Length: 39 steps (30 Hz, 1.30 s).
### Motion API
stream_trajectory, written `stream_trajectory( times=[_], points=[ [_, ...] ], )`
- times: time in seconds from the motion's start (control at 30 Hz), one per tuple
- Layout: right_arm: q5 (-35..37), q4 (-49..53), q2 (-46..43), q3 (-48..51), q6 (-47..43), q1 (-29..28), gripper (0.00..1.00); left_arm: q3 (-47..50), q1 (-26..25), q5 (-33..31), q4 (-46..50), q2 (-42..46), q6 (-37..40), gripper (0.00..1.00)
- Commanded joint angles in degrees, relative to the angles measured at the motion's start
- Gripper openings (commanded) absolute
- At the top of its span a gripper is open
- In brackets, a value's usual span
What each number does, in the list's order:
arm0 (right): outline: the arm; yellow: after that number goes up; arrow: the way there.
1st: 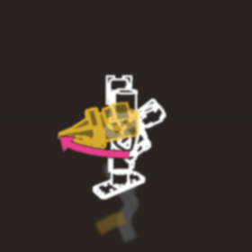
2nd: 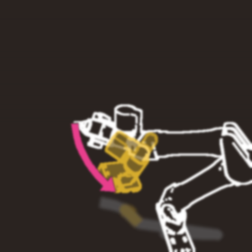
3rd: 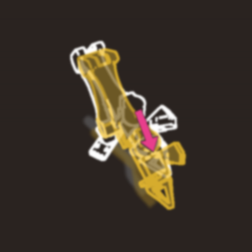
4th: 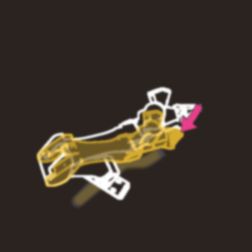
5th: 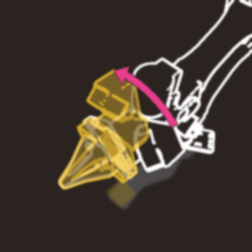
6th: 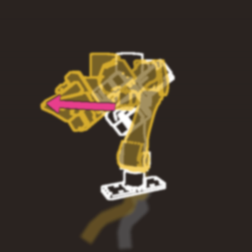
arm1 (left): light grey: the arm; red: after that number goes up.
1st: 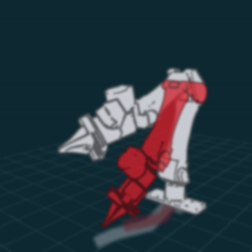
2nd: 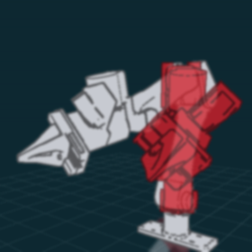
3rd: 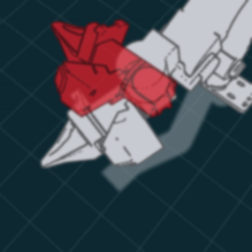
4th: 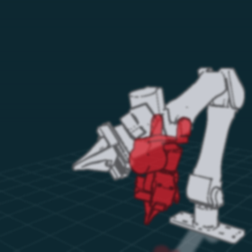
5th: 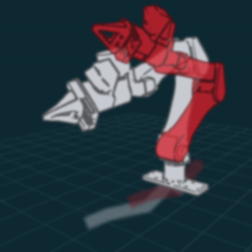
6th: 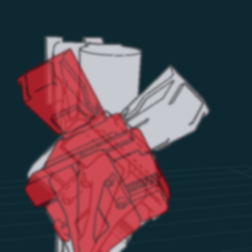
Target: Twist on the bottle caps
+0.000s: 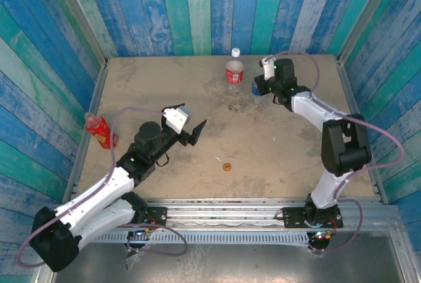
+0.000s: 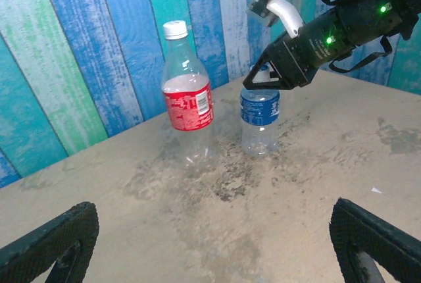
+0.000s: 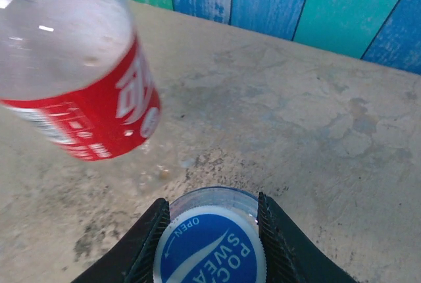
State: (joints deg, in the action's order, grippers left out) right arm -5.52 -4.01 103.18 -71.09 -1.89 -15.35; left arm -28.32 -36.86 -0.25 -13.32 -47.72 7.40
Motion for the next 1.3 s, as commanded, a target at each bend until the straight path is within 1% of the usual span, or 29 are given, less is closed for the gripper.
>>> stream_trajectory(
  times=[0.0, 0.13, 0.17, 0.2, 0.27, 0.4, 0.5, 0.6, 0.7, 0.77, 0.87, 0.97, 1.07, 1.17, 1.23, 1.27],
  points=[
    [-2.6, -2.5, 3.1, -2.1, 2.1, 1.5, 0.14, -0.8, -0.1, -1.8, 2.2, 3.4, 1.2, 0.94],
    [-3.6, -1.9, 4.2, -2.3, 1.5, 1.8, 0.22, -0.9, 0.0, -3.9, 2.8, 4.7, 1.1, 0.94],
    [-3.5, -2.0, 3.9, -2.0, 1.2, 1.9, 0.27, -1.3, 0.0, -4.6, 3.5, 4.6, 1.1, 0.94],
    [-3.5, -2.0, 3.6, -1.7, 0.7, 1.9, 0.35, -1.7, 0.1, -5.5, 4.0, 4.5, 1.0, 0.94],
    [-3.6, -2.0, 2.8, -1.7, 0.3, 1.9, 0.49, -2.4, 0.6, -7.0, 4.9, 4.1, 0.7, 0.94],
    [-4.2, -2.0, 1.0, -1.8, -0.7, 1.9, 0.66, -4.1, 2.3, -7.6, 6.9, 3.6, 0.8, 0.94],
    [-4.3, -2.1, -0.8, -1.4, -1.1, 1.9, 0.77, -4.9, 3.9, -9.1, 7.9, 4.2, 1.0, 0.94],
    [-4.5, -2.2, -3.7, -0.1, -1.7, 1.9, 0.82, -6.1, 6.3, -10.8, 10.1, 4.7, 0.9, 0.94],
    [-5.6, -1.4, -7.2, 1.7, -2.8, 1.5, 0.85, -7.8, 9.4, -13.7, 12.2, 4.5, 0.5, 0.94],
    [-5.3, -0.1, -10.3, 3.0, -4.5, 0.2, 0.86, -9.2, 11.2, -16.1, 13.6, 4.0, 0.3, 0.94],
    [-4.4, 2.7, -15.0, 4.7, -6.9, -2.8, 0.88, -11.6, 15.4, -18.0, 16.0, 2.5, -0.7, 0.94],
    [-4.0, 5.2, -18.5, 5.4, -8.9, -7.0, 0.88, -15.2, 20.2, -19.5, 19.9, 0.2, -3.8, 0.94],
    [-4.2, 7.4, -20.0, 5.1, -10.8, -12.1, 0.89, -19.6, 24.8, -23.1, 24.8, -2.7, -7.8, 0.94],
    [-5.0, 8.2, -19.8, 4.3, -10.9, -16.5, 0.89, -22.9, 30.3, -20.1, 28.1, -4.2, -10.2, 0.94],
    [-5.6, 7.9, -19.1, 4.1, -10.8, -18.5, 0.89, -23.9, 35.1, -17.3, 29.0, -5.4, -11.8, 0.94],
    [-5.8, 7.7, -18.7, 4.0, -10.9, -21.0, 0.9, -24.6, 36.9, -15.8, 29.9, -6.2, -12.6, 0.94]
  ],
)
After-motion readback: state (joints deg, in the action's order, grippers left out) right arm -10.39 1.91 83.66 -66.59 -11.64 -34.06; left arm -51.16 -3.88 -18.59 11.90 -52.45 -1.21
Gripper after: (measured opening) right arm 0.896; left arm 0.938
